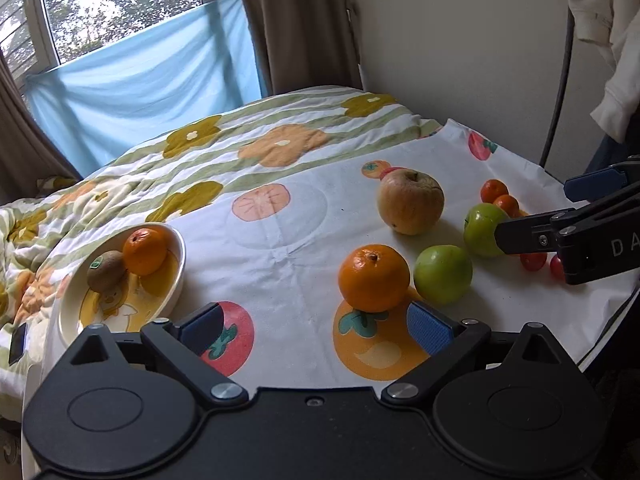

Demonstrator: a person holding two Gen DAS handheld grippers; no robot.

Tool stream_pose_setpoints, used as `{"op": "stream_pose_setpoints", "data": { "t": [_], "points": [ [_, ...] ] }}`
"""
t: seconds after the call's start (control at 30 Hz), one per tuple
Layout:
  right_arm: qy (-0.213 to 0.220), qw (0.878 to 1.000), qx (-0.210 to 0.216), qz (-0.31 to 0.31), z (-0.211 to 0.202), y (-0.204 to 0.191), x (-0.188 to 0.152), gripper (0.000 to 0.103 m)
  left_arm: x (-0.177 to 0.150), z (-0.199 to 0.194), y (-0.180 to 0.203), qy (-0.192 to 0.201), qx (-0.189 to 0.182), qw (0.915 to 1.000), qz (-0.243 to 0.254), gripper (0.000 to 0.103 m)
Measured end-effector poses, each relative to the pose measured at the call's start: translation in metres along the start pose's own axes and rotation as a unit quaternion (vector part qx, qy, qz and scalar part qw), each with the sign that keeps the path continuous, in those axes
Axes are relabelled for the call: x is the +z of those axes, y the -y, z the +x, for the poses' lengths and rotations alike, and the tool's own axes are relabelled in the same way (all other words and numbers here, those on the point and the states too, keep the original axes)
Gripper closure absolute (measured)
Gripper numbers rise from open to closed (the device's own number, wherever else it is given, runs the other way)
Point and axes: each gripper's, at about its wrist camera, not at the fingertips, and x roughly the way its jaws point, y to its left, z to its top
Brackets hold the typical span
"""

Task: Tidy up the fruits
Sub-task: 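Withdraw both tools from the bowl back toward the loose fruits, then grasp an orange with the left tool while the right tool grasps a green apple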

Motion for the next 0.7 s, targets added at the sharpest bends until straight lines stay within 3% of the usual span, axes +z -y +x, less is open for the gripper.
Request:
{"op": "stream_pose_setpoints", "data": {
  "t": [0.27, 0.53, 0.7],
  "points": [
    [-0.009, 0.999, -0.005, 0.034, 0.025, 0.001, -0.021, 0.000, 0.004, 0.046, 0.010, -0.003, -0.044, 0.9965, 0.072, 0.003],
    [-0.034, 0.994, -0.010, 0.105, 0.049, 0.000, -0.024, 0.000, 0.010, 0.077, 0.013, -0.006, -0.082, 0.9870, 0.138, 0.004],
    [-0.039, 0.990, -0.010, 0.134, 0.058, -0.003, -0.022, 0.000, 0.010, 0.090, 0.012, -0.010, -0.109, 0.9809, 0.160, 0.009]
  ]
}}
